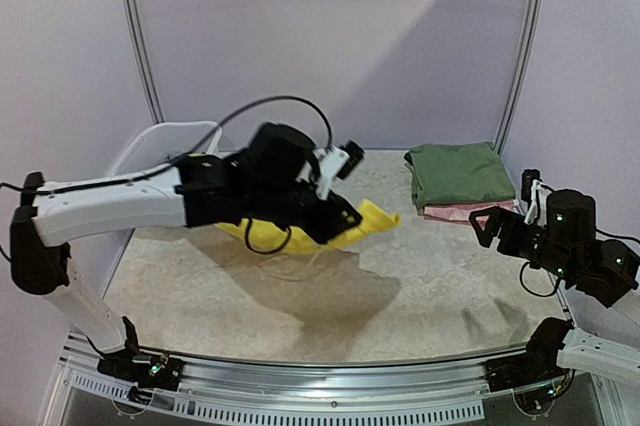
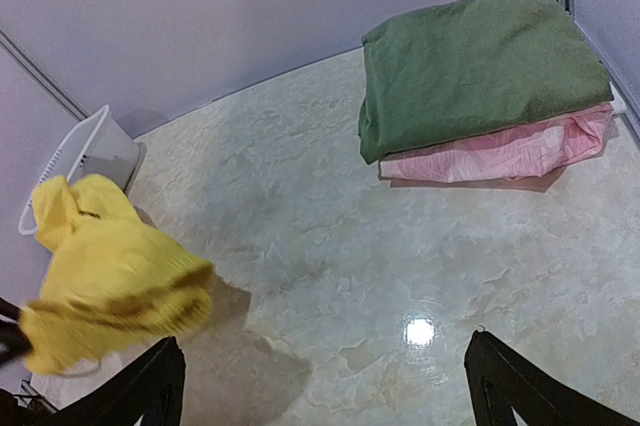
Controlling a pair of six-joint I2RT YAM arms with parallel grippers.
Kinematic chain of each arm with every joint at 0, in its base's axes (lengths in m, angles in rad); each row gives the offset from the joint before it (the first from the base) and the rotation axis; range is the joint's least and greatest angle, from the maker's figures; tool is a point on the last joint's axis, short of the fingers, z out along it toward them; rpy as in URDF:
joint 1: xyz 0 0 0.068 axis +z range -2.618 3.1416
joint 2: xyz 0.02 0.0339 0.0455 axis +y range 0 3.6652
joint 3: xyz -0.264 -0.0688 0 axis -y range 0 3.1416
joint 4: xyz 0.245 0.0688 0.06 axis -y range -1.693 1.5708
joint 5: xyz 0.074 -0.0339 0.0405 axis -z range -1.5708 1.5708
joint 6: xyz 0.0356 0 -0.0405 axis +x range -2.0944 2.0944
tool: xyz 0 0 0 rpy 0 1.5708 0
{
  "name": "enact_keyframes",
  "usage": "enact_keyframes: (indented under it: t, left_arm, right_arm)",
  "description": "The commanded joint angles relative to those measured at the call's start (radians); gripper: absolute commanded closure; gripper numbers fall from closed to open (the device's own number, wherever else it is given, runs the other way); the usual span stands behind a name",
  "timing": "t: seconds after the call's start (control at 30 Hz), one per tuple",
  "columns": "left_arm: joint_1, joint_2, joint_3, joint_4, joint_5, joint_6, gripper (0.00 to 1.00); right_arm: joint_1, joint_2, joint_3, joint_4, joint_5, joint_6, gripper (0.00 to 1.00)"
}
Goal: Fold and stack the mixed laundry pile
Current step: Place the crumpled shorts at the center of the board, then pick up the crumpled shorts from the center of the board.
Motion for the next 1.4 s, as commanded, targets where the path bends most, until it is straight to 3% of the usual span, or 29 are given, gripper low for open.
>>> enact_keyframes:
  t: [0.0, 0.17, 0.27, 0.5, 0.83, 1.07, 1.37]
  left_arm:
    - [-0.080, 0.180, -0.026, 0.113, 0.079, -0.072, 0.59]
    - [-0.112, 0.143, -0.069, 0.124, -0.009, -0.051, 0.15]
    - [-0.112, 0.083, -0.106, 0.111, -0.082, -0.031, 0.03]
    - [-0.098, -0.039, -0.192, 0.026, -0.296, -0.020, 0.00]
    - [0.020, -0.331, -0.496, -0.002, -0.441, -0.104, 0.00]
    - [0.131, -0.522, -0.694, 0.003, -0.443, -0.153, 0.01]
    - [0.261, -0.643, -0.840, 0.041, -0.365, -0.178, 0.03]
  right_arm:
    - [0.007, -0.026, -0.020, -0.028, 0.073, 0.012, 0.01]
    - [0.008, -0.007, -0.035, 0.002, 0.057, 0.016, 0.01]
    - [0.007, 0.024, -0.037, 0.015, 0.038, 0.016, 0.01]
    - [0.008, 0.116, -0.070, 0.113, -0.054, 0.014, 0.01]
    - [0.007, 0.375, -0.084, 0.283, -0.245, 0.012, 0.01]
    - [0.007, 0.534, -0.075, 0.395, -0.317, 0.023, 0.01]
    - [0.007, 0.655, -0.072, 0.478, -0.405, 0.040, 0.01]
